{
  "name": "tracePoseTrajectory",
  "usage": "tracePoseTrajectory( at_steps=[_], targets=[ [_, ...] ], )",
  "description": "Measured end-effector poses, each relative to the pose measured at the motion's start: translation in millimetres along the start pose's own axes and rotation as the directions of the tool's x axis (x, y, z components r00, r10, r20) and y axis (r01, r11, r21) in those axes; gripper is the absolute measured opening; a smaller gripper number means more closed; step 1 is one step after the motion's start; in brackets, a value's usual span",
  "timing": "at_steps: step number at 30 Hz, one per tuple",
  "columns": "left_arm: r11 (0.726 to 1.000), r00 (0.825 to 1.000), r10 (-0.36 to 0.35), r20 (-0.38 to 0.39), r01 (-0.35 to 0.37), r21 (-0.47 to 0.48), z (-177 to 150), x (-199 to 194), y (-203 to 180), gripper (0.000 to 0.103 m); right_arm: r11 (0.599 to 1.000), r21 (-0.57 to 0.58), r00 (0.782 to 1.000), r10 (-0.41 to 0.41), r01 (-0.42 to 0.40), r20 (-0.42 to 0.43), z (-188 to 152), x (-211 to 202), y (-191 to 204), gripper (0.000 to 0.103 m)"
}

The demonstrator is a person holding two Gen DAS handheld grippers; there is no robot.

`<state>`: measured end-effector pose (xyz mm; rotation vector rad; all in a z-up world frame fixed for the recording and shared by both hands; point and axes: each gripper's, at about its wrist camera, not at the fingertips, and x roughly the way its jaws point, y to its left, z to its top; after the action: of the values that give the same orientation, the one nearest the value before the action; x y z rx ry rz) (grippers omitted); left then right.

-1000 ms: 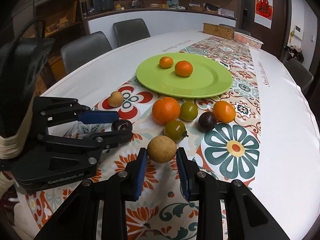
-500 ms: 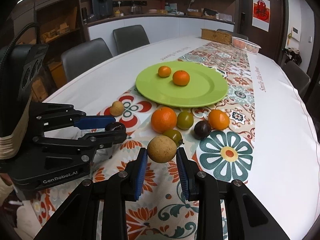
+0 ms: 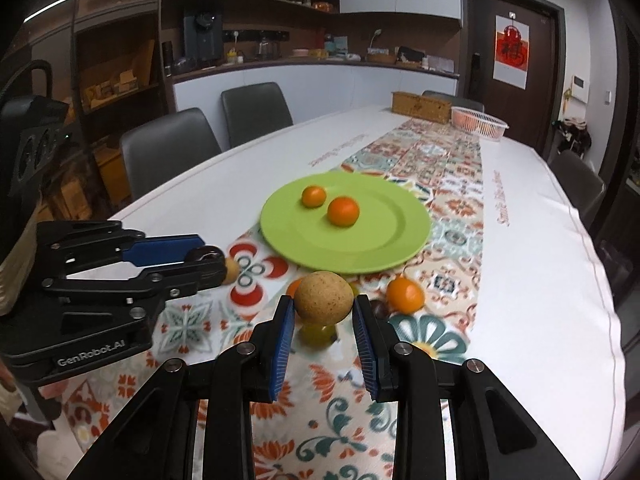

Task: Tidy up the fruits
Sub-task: 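Carry the plum and brown fruit onto the green plate and release both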

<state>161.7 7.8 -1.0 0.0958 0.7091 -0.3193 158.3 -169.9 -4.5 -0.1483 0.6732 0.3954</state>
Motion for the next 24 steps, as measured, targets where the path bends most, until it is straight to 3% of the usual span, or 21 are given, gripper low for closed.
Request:
tracePoseTrajectory(
  at_steps=[12, 24],
  targets=[
    [1.000, 1.000, 0.000, -0.006, -0.001, -0.023, 43, 24, 20, 0.027, 0.999, -0.008, 0.999, 0.036, -0.036, -0.015, 40, 25, -17, 0.031],
    [0.998, 0.995, 0.001, -0.099, -0.007, -0.061, 69, 85, 51, 0.027, 1.000, 0.004, 0.995, 0.021, -0.020, -0.101, 70, 80, -37, 0.031]
  ],
)
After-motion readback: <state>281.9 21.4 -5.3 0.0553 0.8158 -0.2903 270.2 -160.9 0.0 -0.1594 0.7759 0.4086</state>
